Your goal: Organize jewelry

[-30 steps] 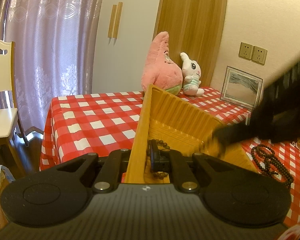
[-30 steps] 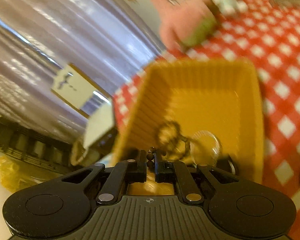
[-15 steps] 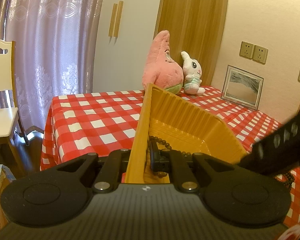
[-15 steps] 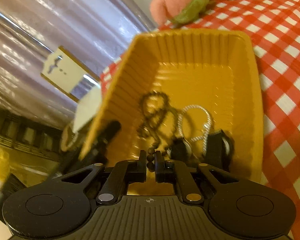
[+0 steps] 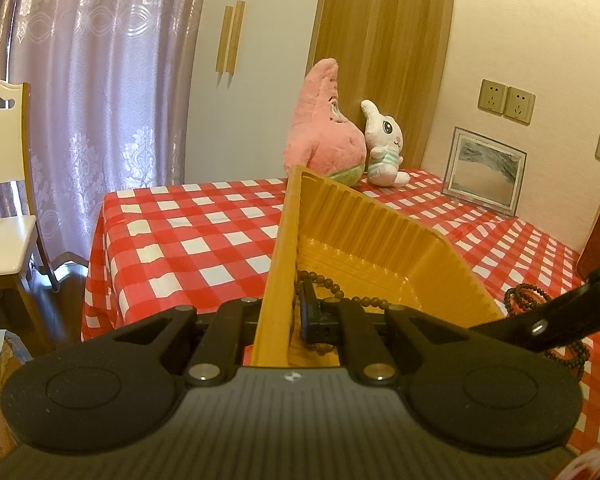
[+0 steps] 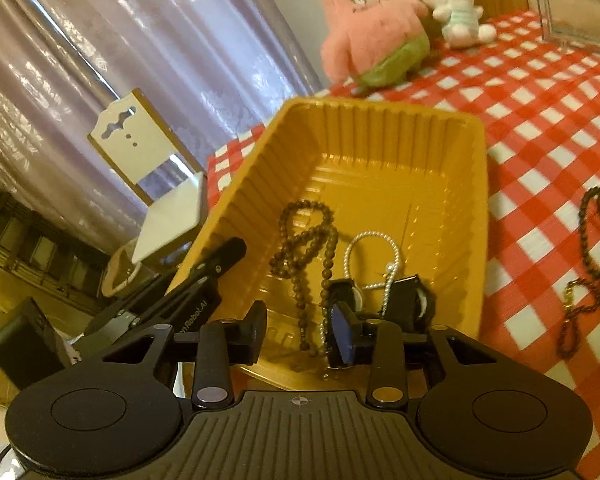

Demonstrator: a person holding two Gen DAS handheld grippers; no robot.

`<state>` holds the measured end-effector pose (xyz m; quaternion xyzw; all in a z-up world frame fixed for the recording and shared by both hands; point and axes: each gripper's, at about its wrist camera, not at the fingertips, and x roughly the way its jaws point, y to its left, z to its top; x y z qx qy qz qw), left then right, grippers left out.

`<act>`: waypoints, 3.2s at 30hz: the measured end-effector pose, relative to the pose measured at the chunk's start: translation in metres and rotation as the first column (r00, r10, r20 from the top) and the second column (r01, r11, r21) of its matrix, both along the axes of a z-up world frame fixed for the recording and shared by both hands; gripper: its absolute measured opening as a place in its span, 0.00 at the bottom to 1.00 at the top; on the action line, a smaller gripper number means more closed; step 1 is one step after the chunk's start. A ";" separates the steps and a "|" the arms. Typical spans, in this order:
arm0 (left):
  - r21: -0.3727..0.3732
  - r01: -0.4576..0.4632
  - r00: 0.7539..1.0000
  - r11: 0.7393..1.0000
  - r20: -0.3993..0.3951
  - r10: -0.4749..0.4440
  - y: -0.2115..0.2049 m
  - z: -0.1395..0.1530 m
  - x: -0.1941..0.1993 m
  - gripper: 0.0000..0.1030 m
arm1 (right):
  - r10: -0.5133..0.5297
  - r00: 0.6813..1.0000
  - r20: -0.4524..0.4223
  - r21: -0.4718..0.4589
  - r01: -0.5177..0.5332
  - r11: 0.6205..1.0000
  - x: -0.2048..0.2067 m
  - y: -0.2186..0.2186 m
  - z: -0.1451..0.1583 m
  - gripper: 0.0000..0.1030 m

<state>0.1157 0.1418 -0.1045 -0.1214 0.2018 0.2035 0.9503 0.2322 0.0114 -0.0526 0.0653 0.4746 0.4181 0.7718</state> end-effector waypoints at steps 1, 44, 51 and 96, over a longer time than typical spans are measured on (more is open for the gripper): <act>0.001 -0.001 1.000 1.000 0.000 0.001 0.000 0.000 0.000 0.08 | -0.001 1.000 0.001 0.005 0.001 1.000 0.000 -0.003 0.001 0.36; 0.006 -0.004 1.000 1.000 -0.012 0.004 0.004 -0.002 0.001 0.08 | -0.310 0.937 0.161 -0.251 0.343 0.905 0.022 -0.129 -0.058 0.43; 0.004 -0.005 1.000 1.000 -0.013 0.005 0.005 -0.002 0.001 0.08 | -0.312 0.931 0.189 -0.277 0.355 0.893 0.038 -0.117 -0.066 0.25; 0.013 -0.002 1.000 1.000 -0.014 0.002 0.005 -0.003 0.003 0.08 | -0.380 0.917 0.116 0.064 0.375 0.925 0.043 -0.147 0.026 0.04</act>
